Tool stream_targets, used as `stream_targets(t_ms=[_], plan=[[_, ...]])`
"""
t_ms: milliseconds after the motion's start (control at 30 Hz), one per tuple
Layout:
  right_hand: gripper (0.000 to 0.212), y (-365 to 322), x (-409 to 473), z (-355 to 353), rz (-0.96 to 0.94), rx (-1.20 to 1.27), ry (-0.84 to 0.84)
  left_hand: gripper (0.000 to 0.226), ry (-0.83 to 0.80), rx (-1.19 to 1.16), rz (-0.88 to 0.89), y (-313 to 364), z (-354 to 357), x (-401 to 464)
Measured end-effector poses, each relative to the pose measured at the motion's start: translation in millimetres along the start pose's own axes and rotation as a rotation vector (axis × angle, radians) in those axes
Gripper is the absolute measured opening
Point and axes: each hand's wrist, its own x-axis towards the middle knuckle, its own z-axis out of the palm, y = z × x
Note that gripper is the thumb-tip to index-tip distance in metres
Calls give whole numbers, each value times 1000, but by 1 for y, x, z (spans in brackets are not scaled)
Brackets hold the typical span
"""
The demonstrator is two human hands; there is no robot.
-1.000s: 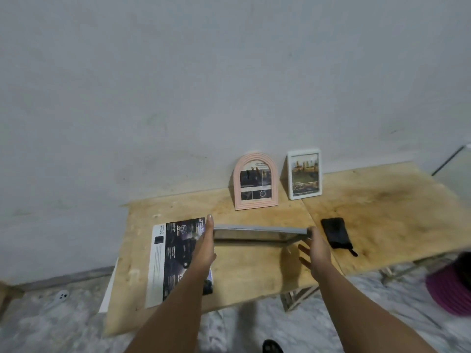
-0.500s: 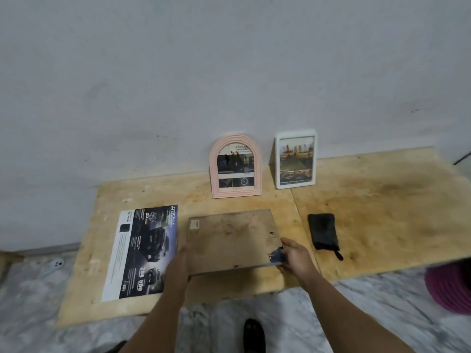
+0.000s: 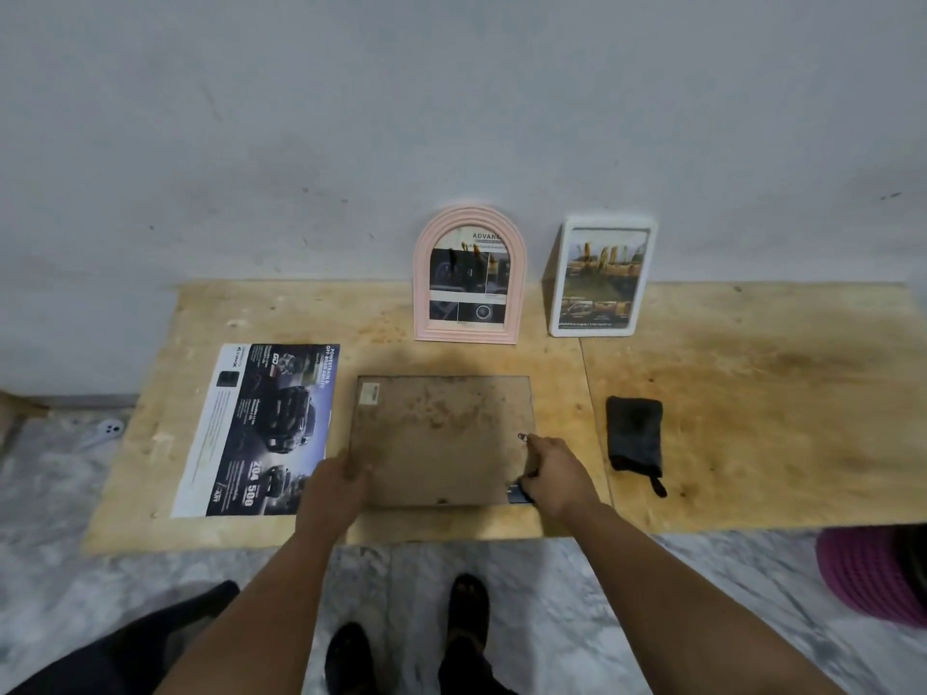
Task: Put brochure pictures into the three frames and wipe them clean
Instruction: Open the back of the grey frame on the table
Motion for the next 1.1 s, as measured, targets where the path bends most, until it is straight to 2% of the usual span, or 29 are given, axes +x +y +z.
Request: stream_targets(t_ms=[100, 200, 333, 600, 733, 833, 933, 1100], plan=[[79, 3, 8, -3, -25, -196, -28, 35, -9, 90, 31, -4, 1, 2], [79, 2, 14, -8, -50, -326, -63, 41, -6, 171, 72, -6, 2, 4], [66, -2, 21, -14, -105, -463, -37, 47, -8, 204, 98, -7, 2, 5], [64, -9, 20, -13, -164, -663, 22, 41, -30, 211, 95, -10, 2, 14], [75, -15, 21, -10, -166, -746, 36, 19, -20, 204, 106, -7, 1, 13], [68, -14, 24, -7, -177, -821, 34, 29, -12, 206, 116, -6, 3, 8], [58, -13, 23, -4, -206, -894, 35, 30, -16, 220, 123, -8, 5, 8], [55, -25, 21, -17, -221, -906, 50, 39, -14, 167, 151, -1, -6, 14]])
